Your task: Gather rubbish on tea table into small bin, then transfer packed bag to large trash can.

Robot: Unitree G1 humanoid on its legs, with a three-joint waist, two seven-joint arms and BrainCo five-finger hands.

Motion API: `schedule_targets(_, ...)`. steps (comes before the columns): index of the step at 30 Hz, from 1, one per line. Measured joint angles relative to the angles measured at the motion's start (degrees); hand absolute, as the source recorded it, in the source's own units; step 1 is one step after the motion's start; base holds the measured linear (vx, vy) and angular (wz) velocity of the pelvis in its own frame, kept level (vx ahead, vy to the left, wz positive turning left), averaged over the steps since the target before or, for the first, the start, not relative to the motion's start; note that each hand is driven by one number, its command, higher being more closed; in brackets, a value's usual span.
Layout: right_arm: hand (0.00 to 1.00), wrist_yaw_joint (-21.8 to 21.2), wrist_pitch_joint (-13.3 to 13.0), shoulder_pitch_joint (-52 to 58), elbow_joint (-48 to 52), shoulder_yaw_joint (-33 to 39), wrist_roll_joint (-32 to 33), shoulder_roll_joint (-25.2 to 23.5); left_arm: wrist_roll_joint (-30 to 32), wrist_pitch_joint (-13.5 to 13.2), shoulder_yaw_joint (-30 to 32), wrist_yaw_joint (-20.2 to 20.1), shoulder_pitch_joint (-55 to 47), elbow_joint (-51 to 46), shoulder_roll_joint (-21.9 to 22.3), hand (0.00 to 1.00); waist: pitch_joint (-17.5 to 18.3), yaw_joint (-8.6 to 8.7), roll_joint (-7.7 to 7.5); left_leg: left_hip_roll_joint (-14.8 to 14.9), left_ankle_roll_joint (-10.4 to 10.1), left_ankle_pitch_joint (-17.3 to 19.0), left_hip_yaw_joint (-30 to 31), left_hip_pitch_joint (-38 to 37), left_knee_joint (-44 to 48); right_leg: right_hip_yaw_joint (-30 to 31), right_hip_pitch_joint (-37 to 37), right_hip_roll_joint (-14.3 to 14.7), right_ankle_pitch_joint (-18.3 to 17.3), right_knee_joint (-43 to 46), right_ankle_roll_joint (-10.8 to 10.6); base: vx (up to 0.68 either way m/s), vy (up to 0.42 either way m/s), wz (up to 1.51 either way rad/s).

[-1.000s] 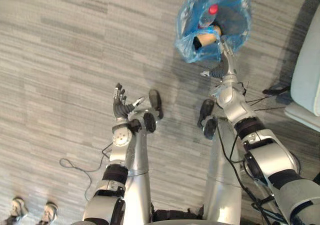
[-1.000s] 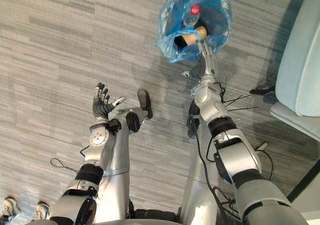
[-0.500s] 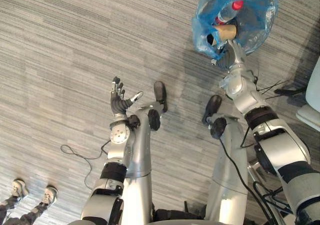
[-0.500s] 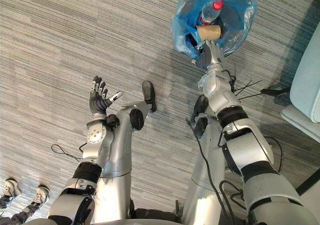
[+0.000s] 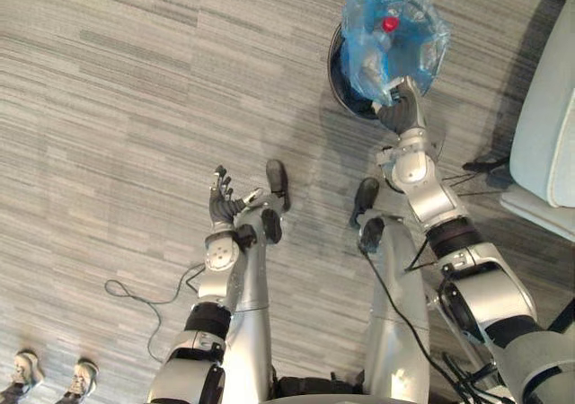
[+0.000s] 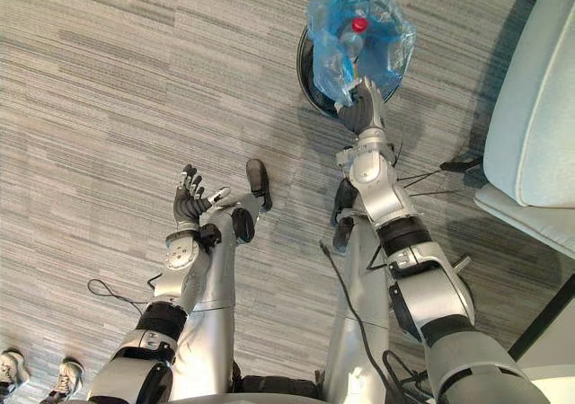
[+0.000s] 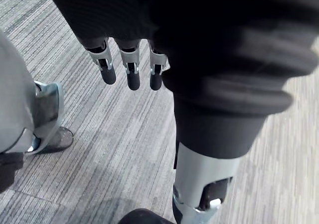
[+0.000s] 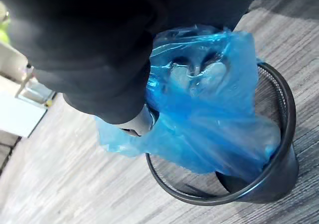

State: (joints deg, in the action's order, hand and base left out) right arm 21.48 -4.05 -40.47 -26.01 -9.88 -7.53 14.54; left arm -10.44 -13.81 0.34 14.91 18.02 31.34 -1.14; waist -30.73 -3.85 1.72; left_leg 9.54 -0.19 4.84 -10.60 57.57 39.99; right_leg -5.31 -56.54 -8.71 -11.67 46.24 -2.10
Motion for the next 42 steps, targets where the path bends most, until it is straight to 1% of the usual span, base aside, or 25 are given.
schedule_targets(2, 1.00, -1.1, -0.5, 5.4, 4.4, 0.5, 4.4, -2.8, 0.3, 0.6, -0.2, -0.5, -1.9, 0.6, 0.3, 0.00, 0.2, 0.09, -0.16, -0.2, -0.5, -0.3, -0.3, -6.3, -3.4, -0.5, 6.5, 0.3, 0.6, -3.7, -0.1, 0.06, -0.070, -0.05)
schedule_targets(5, 1.00, -3.4, -2.7, 15.3, 10.4, 0.0, 10.2, -7.8, 1.3, 1.3, -0.8, -1.3, -6.2, 2.4, 0.1, 0.00, 4.6, 0.21, -1.94, -0.5, -0.9, -1.7, -0.9, -14.2, -9.6, -1.2, 14.6, 0.9, 2.1, -10.6, -0.2, 0.12, -0.056, -0.03)
schedule_targets(9, 1.00, -6.9, -5.0, 24.7, 17.7, -0.7, 15.7, -12.0, 2.4, 2.2, -0.9, -2.5, -10.8, 3.2, 0.2, 0.00, 7.9, 0.49, -3.15, -0.6, -1.3, -2.3, -1.9, -24.6, -15.3, -1.4, 25.6, 2.0, 3.9, -18.8, -0.7, 0.19, -0.007, -0.12)
schedule_targets(11, 1.00, -9.0, -7.0, 29.5, 19.7, -2.0, 16.9, -13.3, 3.9, 2.2, -1.3, -2.7, -13.5, 6.1, -0.2, 0.00, 12.9, 1.56, -3.65, -1.0, -1.6, -2.5, -2.3, -28.7, -18.8, -1.0, 30.4, 2.7, 5.7, -24.6, -1.2, 0.18, 0.026, -0.16)
schedule_targets(14, 1.00, -11.5, -8.1, 32.2, 20.9, -2.3, 17.4, -13.5, 5.3, 2.3, -2.7, -3.8, -15.5, 9.2, -2.1, 0.00, 15.7, 3.17, -3.94, -1.6, -1.9, -2.8, -2.3, -33.1, -22.1, -0.7, 36.1, 3.2, 8.4, -31.7, -1.9, 0.13, 0.038, -0.12)
schedule_targets(18, 1.00, -13.7, -8.9, 32.3, 23.8, -2.0, 17.8, -12.9, 7.0, 2.2, -3.2, -5.0, -15.8, 9.3, -4.1, 0.00, 16.0, 3.06, -4.40, -1.6, -1.9, -2.7, -3.5, -35.1, -22.6, 3.7, 38.9, 4.3, 14.1, -38.7, -2.6, 0.03, 0.071, -0.54)
schedule_targets(21, 1.00, -14.3, -9.1, 29.8, 24.6, -4.6, 17.8, -12.6, 7.9, 2.2, -3.2, -5.0, -16.1, 8.6, -5.6, 0.00, 16.0, 3.10, -4.42, -1.4, -0.8, -2.2, -5.2, -35.2, -21.4, 5.8, 36.0, 4.6, 19.3, -38.0, -3.5, -0.13, 0.089, -0.94)
schedule_targets(22, 1.00, -14.4, -9.1, 29.6, 24.9, -5.0, 17.8, -12.2, 8.0, 2.0, -3.1, -5.0, -16.6, 7.8, -5.3, 0.00, 16.2, 2.97, -4.06, -0.2, 0.3, -2.0, -5.5, -35.8, -22.6, 5.5, 35.7, 5.5, 20.1, -37.7, -4.2, -0.21, 0.025, -0.74)
schedule_targets(23, 1.00, -14.5, -9.2, 29.7, 25.7, -5.7, 17.8, -11.8, 8.3, 1.9, -3.0, -5.2, -16.6, 7.2, -5.3, 0.00, 15.9, 3.22, -3.96, 0.0, 0.5, -2.0, -5.8, -36.0, -22.5, 5.0, 33.9, 5.1, 14.7, -28.9, -2.5, -0.22, 0.006, -0.16)
schedule_targets(24, 1.00, -14.8, -9.2, 30.4, 26.5, -5.6, 17.7, -11.4, 9.0, 2.0, -3.4, -6.2, -16.9, 6.3, -5.6, 0.00, 15.9, 3.39, -4.00, -0.4, 1.0, -1.9, -4.6, -36.5, -21.8, 4.3, 32.2, 4.9, 6.8, -12.5, -1.8, -0.24, -0.012, 0.39)
schedule_targets(26, 1.00, -15.5, -9.7, 31.6, 28.5, -5.8, 17.7, -10.5, 9.0, 2.1, -4.8, -7.2, -18.3, 3.5, -5.8, 0.00, 16.0, 3.11, -4.16, -1.8, 1.4, -2.3, -2.0, -37.6, -21.2, 5.0, 35.5, 5.0, 1.5, 0.3, -5.5, -0.21, -0.049, 0.74)
schedule_targets(27, 1.00, -15.8, -10.2, 31.5, 29.7, -6.3, 17.6, -9.9, 9.0, 2.0, -5.2, -7.4, -19.6, 0.8, -6.2, 0.00, 16.4, 2.80, -4.79, -3.0, 1.4, -3.2, -1.1, -37.3, -21.2, 5.2, 39.1, 5.0, -0.9, 0.9, -6.0, -0.18, -0.091, 0.71)
schedule_targets(28, 1.00, -16.2, -10.8, 30.5, 29.9, -6.5, 17.0, -9.6, 9.0, 1.9, -5.3, -7.4, -20.2, -0.5, -6.3, 0.00, 16.5, 2.56, -4.94, -3.8, 1.3, -4.4, -0.4, -36.6, -21.4, 5.1, 41.5, 5.0, -3.9, -3.3, -5.0, -0.16, -0.082, 0.56)
schedule_targets(29, 1.00, -16.4, -10.9, 29.7, 29.9, -6.5, 16.5, -9.3, 9.0, 1.9, -5.3, -7.4, -20.5, -1.1, -6.2, 0.00, 16.7, 2.43, -4.59, -4.0, 1.3, -5.3, 0.1, -36.0, -22.1, 4.7, 42.5, 5.3, -5.3, -6.7, -4.6, -0.20, -0.066, 0.28)
schedule_targets(30, 1.00, -16.6, -11.2, 28.4, 29.9, -6.4, 16.4, -8.3, 9.0, 1.9, -5.6, -7.7, -21.1, -2.5, -6.0, 0.00, 17.8, 1.47, -3.51, -4.4, 0.7, -8.4, 1.0, -34.3, -24.8, 3.5, 43.6, 6.2, -6.5, -14.1, -2.7, -0.24, -0.050, 0.04)
schedule_targets(31, 1.00, -16.4, -11.3, 27.3, 30.0, -6.3, 16.4, -7.1, 9.0, 1.8, -6.3, -7.8, -21.5, -3.9, -5.8, 0.00, 18.2, 0.56, -3.02, -4.0, 0.4, -10.7, 1.2, -33.1, -27.1, 3.4, 43.9, 7.0, -7.2, -18.6, -1.3, -0.31, -0.076, 0.05)
schedule_targets(33, 1.00, -16.0, -11.2, 25.2, 29.6, -5.7, 16.4, -3.6, 8.9, 1.7, -8.9, -8.7, -21.8, -6.8, -5.1, 0.00, 17.9, 0.11, -0.13, -2.5, -1.0, -16.5, 4.0, -31.5, -31.8, 1.4, 42.4, 9.4, -6.2, -20.4, 1.1, -0.33, -0.122, 0.35)
schedule_targets(34, 1.00, -15.4, -10.8, 25.2, 29.5, -5.6, 16.2, -1.7, 8.9, 1.7, -10.4, -8.7, -22.5, -10.4, -5.0, 0.00, 17.8, 0.20, 0.43, -2.3, -3.2, -19.0, 5.9, -32.4, -35.4, -0.5, 41.9, 10.1, -5.6, -19.4, 2.2, -0.31, -0.151, 0.57)
schedule_targets(35, 1.00, -15.2, -10.7, 25.2, 29.5, -5.6, 15.9, -1.0, 8.9, 1.6, -11.1, -8.7, -23.1, -12.5, -5.1, 0.00, 17.9, 0.33, 0.71, -2.3, -5.1, -18.6, 6.3, -32.9, -37.2, -1.5, 41.9, 10.0, -5.2, -19.2, 2.8, -0.28, -0.126, 0.81)
schedule_targets(36, 1.00, -15.0, -10.7, 25.0, 29.6, -5.1, 15.9, -0.4, 8.9, 1.3, -12.4, -8.8, -22.3, -15.1, -5.7, 0.00, 17.9, 0.84, -0.18, -2.7, -8.0, -13.2, 6.2, -32.5, -37.0, -3.7, 41.8, 8.4, -4.4, -19.9, 4.0, -0.29, -0.114, 0.79)
schedule_targets(37, 1.00, -15.0, -10.6, 24.3, 29.5, -4.9, 15.8, -0.3, 8.9, 1.2, -13.0, -8.8, -21.6, -16.1, -6.0, 0.00, 17.7, 1.26, -0.97, -3.2, -6.5, -11.4, 5.4, -31.0, -33.0, -4.4, 41.3, 7.2, -4.1, -20.0, 4.2, -0.33, -0.080, 0.83)
schedule_targets(38, 1.00, -15.0, -10.5, 22.3, 29.6, -4.7, 15.8, -0.5, 9.0, 0.3, -13.7, -8.7, -20.7, -18.3, -6.7, 0.00, 17.8, 1.57, -1.28, -4.0, -2.3, -8.9, 5.0, -30.0, -21.4, -4.6, 41.1, 4.8, -2.7, -20.2, 4.2, -0.27, -0.049, 0.45)
schedule_targets(40, 1.00, -15.2, -10.7, 20.9, 29.7, -4.9, 15.8, -0.4, 9.4, -0.7, -13.6, -8.5, -20.1, -20.3, -7.3, 0.00, 18.4, 2.33, -0.26, -2.7, -1.2, -5.0, 5.5, -32.9, -13.8, -4.5, 41.4, 3.8, -1.3, -21.2, 3.7, -0.25, 0.019, 0.24)
schedule_targets(41, 1.00, -15.2, -10.7, 19.9, 29.7, -5.9, 15.8, 0.4, 10.2, -1.6, -13.7, -8.2, -19.3, -20.6, -7.4, 0.00, 19.1, 3.09, 0.94, -1.3, -2.3, -1.8, 5.9, -36.6, -14.4, -4.8, 41.7, 4.3, 0.1, -23.2, 3.3, -0.18, 0.074, 0.13)
schedule_targets(42, 1.00, -15.4, -10.8, 19.4, 29.7, -6.2, 15.8, 0.9, 10.7, -1.7, -13.8, -8.2, -18.4, -20.5, -7.4, 0.00, 19.7, 3.23, 1.90, -0.6, -3.5, -0.6, 5.9, -38.9, -17.3, -4.7, 41.7, 4.6, 0.8, -24.6, 3.3, -0.15, 0.118, 0.09)
